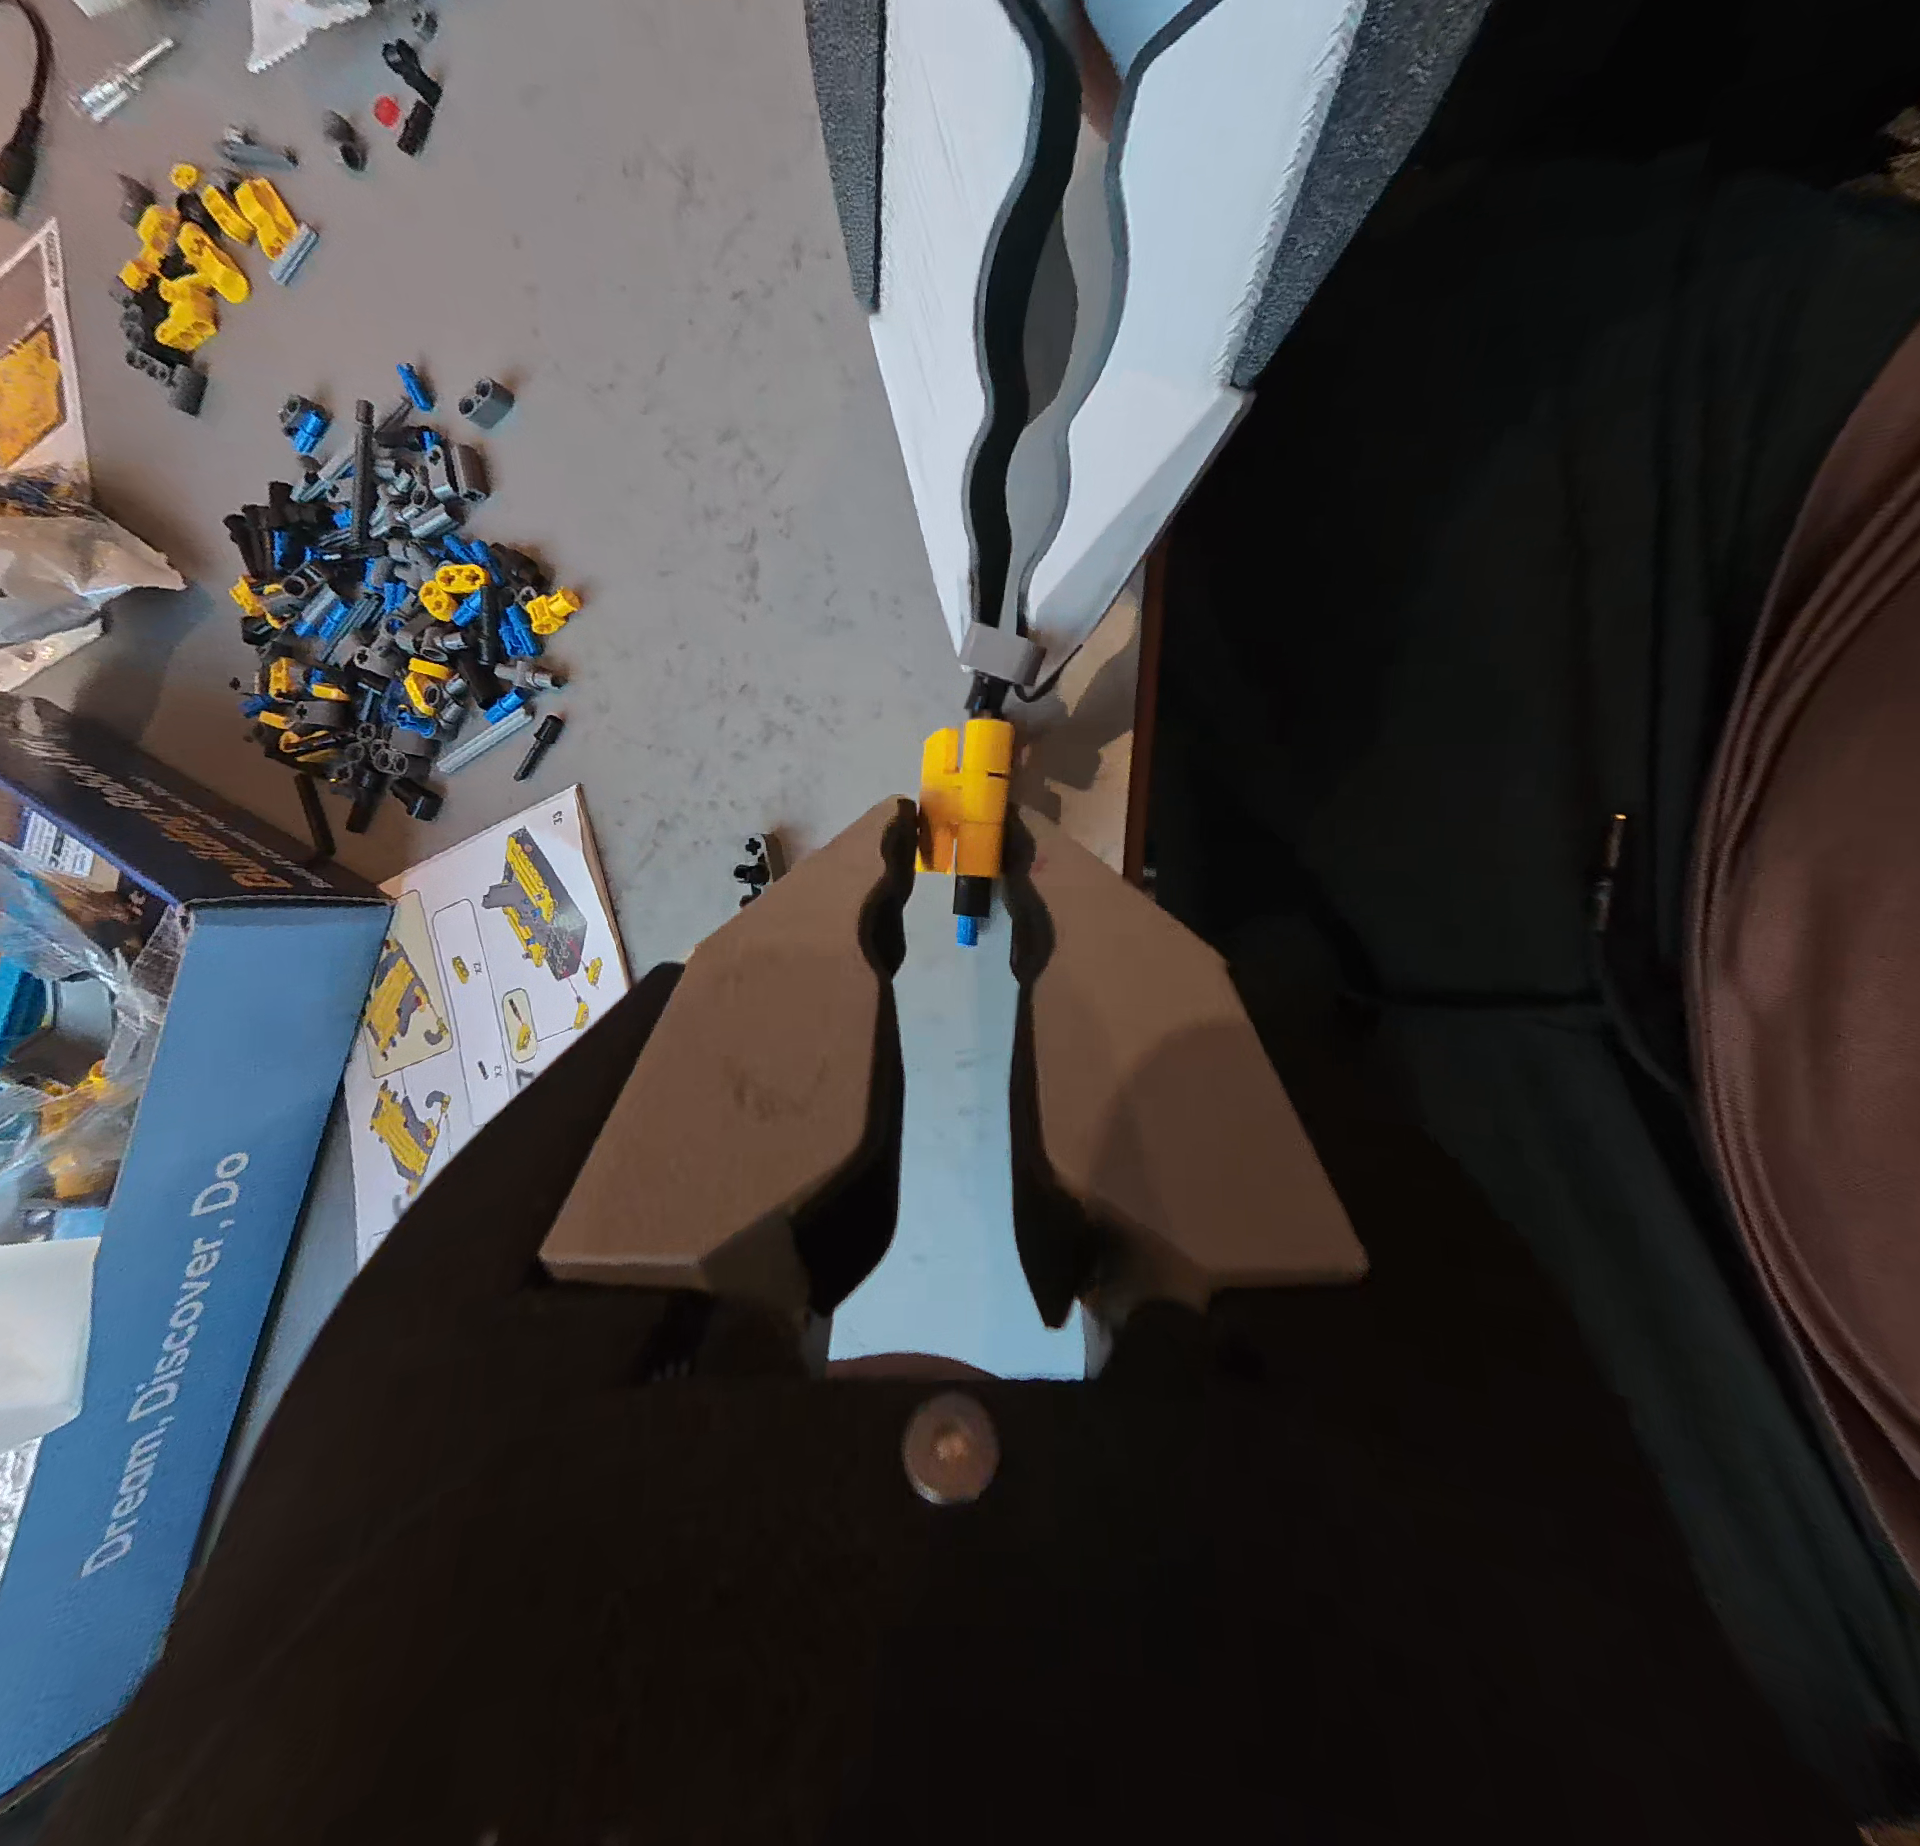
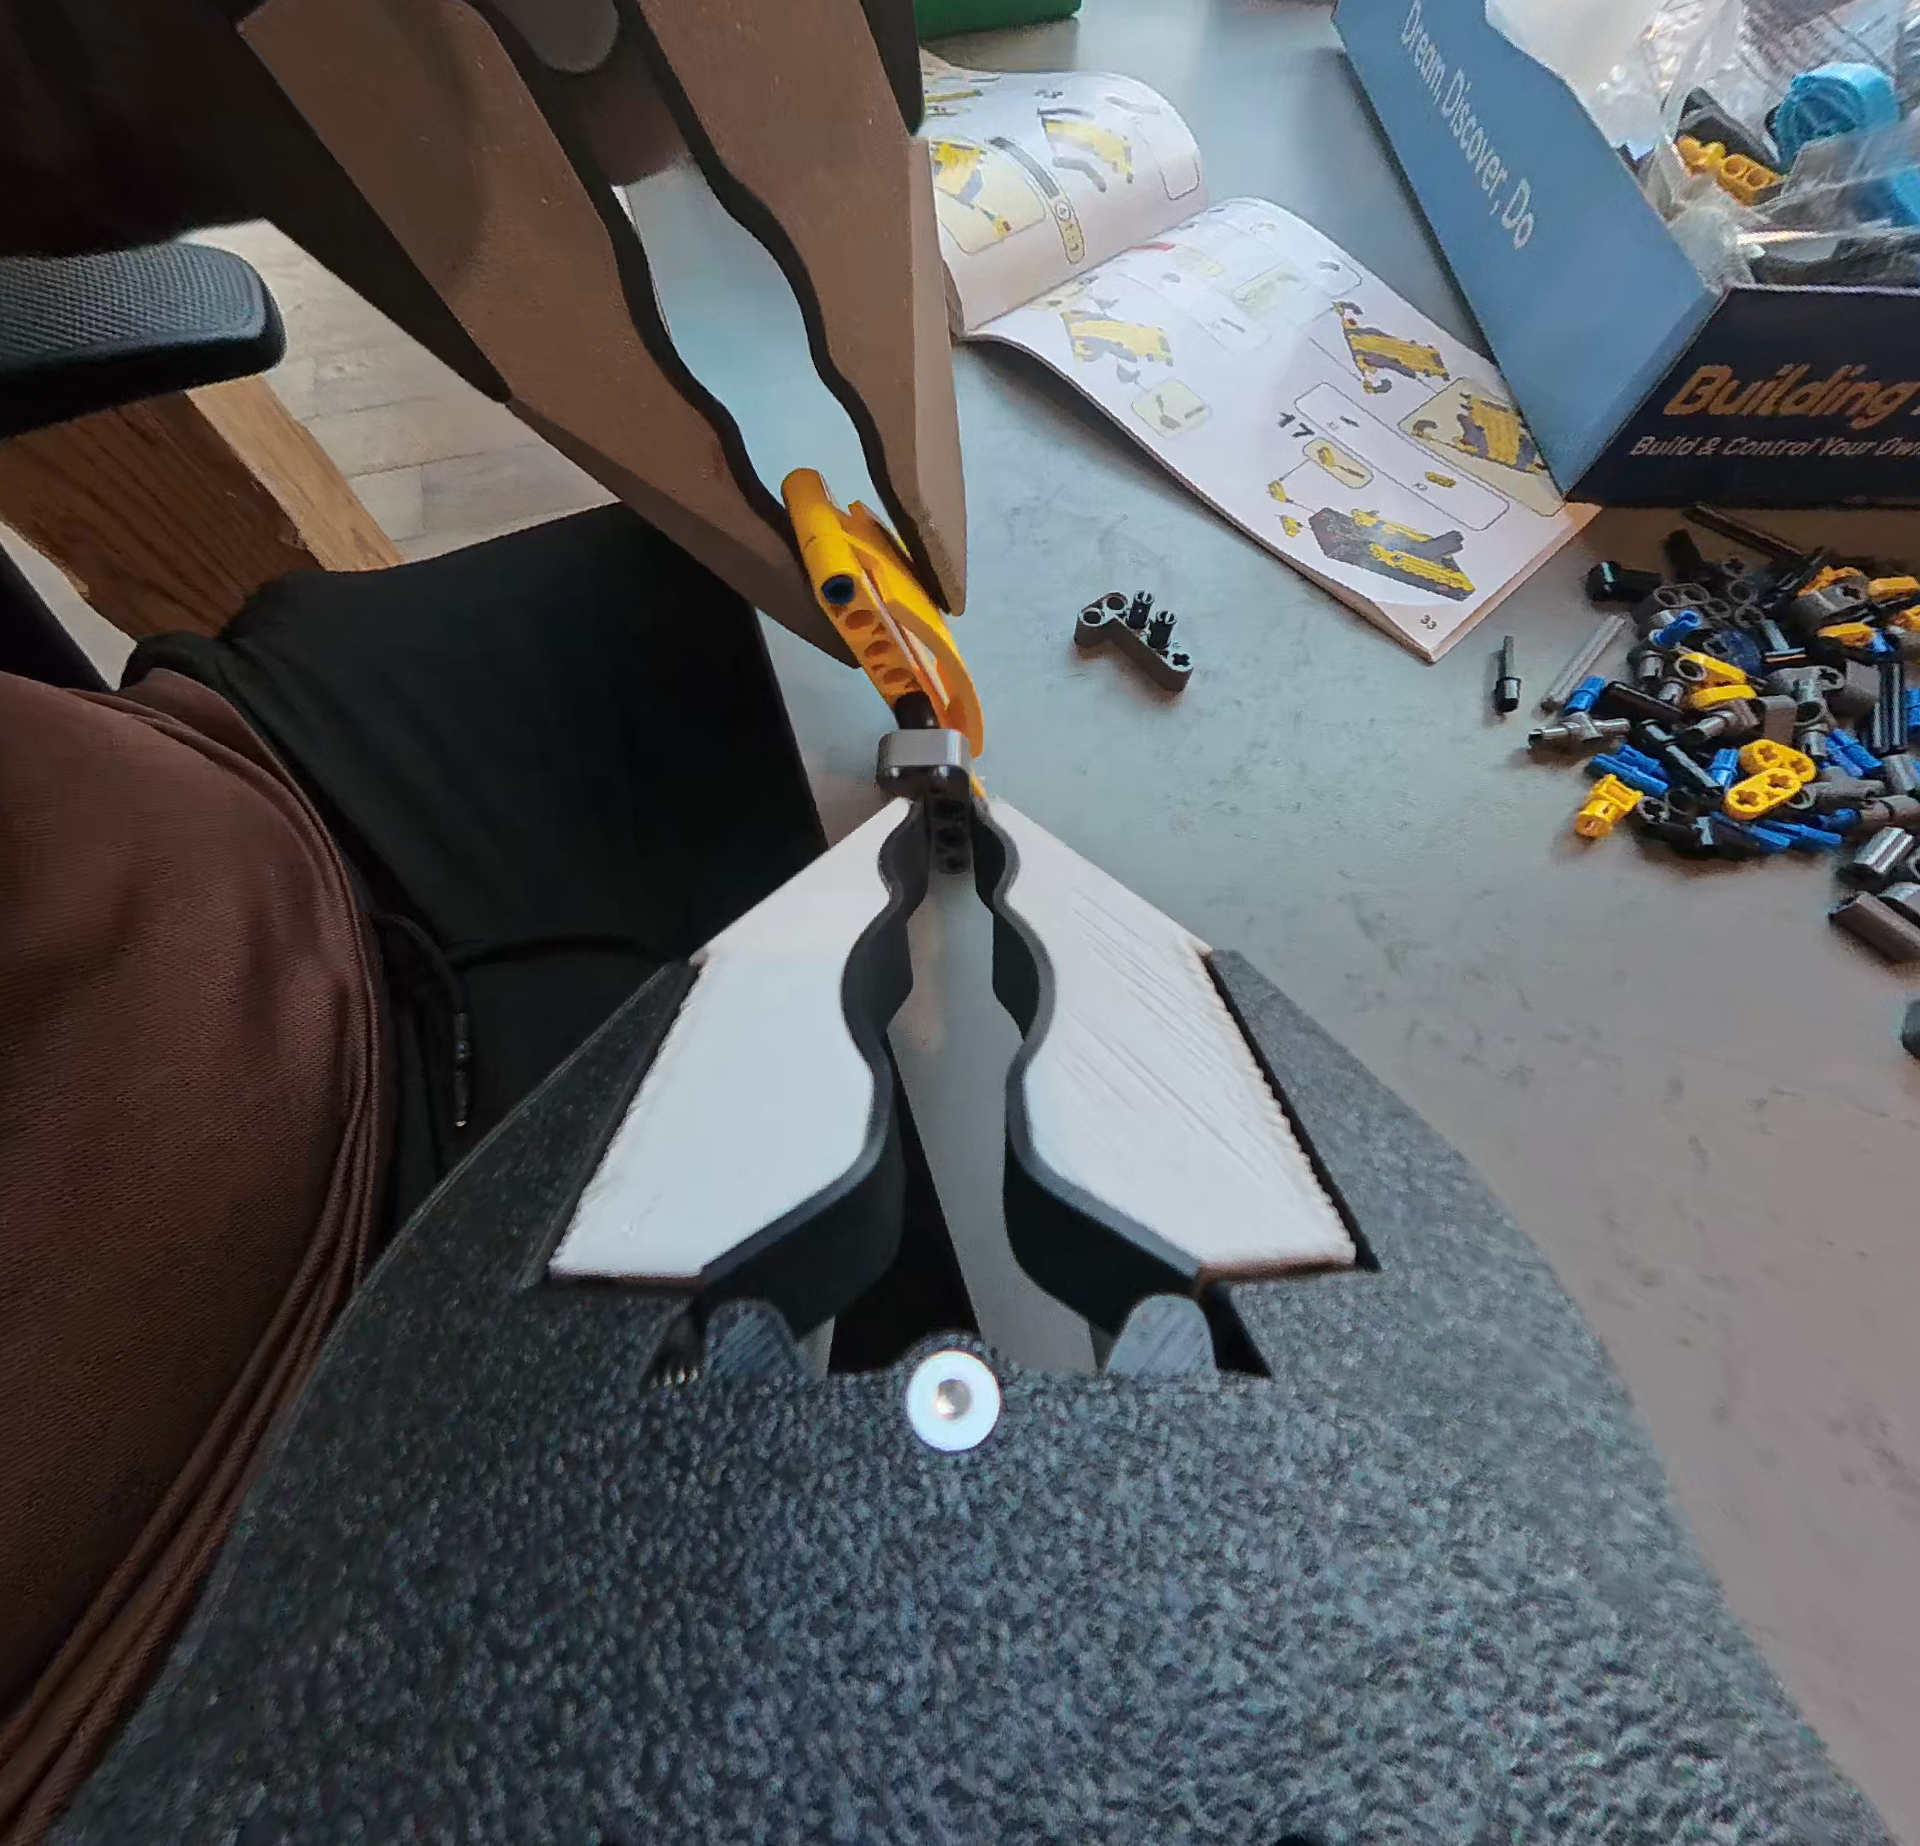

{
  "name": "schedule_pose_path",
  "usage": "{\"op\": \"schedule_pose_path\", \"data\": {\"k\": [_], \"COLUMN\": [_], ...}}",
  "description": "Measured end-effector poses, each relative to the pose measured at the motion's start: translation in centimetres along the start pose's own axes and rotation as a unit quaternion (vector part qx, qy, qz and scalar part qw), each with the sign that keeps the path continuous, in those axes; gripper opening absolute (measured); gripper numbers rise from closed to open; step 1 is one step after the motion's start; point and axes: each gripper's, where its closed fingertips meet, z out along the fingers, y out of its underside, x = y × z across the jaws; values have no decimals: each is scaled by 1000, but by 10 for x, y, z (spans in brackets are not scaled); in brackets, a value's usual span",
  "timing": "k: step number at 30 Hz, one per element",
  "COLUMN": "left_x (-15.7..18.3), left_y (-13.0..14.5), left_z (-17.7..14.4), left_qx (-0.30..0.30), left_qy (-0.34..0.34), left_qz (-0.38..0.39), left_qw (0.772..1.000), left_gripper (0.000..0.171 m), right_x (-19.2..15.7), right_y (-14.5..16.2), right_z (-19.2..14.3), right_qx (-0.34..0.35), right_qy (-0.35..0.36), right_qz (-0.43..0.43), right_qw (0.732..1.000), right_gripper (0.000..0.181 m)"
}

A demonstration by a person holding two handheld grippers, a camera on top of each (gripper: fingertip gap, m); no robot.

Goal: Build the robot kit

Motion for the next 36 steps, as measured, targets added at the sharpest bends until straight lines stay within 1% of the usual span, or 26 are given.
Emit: {"op": "schedule_pose_path", "data": {"k": [2, 4, 5, 7, 11, 13, 17, 20, 23, 25, 31, 36], "left_x": [1, 0, 0, 6, 13, 18, 13, 10, 10, 13, 7, 7], "left_y": [0, 2, 2, -2, -1, 0, 5, 4, 2, 1, 3, 5], "left_z": [-1, -3, -5, -10, -16, -19, -24, -30, -34, -34, -33, -30], "left_qx": [10, 29, 46, 105, 208, 258, 286, 337, 355, 362, 359, 349], "left_qy": [8, 6, 7, 14, -13, -31, -56, -59, -74, -72, -82, -101], "left_qz": [-10, -25, -34, -40, -61, -58, -85, -110, -107, -100, -115, -106], "left_qw": [1000, 999, 998, 994, 976, 964, 953, 933, 926, 924, 922, 926], "left_gripper": [13, 13, 13, 12, 12, 12, 12, 12, 12, 12, 12, 12], "right_x": [-2, -8, -11, -17, -28, -36, -43, -37, -31, -28, -24, -15], "right_y": [-7, -14, -17, -22, -38, -45, -53, -55, -51, -48, -43, -43], "right_z": [-6, -12, -15, -20, -28, -31, -36, -40, -41, -41, -37, -37], "right_qx": [16, 36, 46, 65, 104, 117, 146, 163, 162, 161, 162, 165], "right_qy": [-5, -24, -40, -67, -108, -135, -194, -199, -177, -167, -178, -135], "right_qz": [0, 12, 23, 48, 68, 78, 135, 157, 146, 139, 158, 131], "right_qw": [1000, 999, 998, 994, 986, 981, 961, 954, 960, 963, 958, 968], "right_gripper": [7, 7, 7, 7, 7, 7, 7, 7, 7, 7, 7, 7]}}
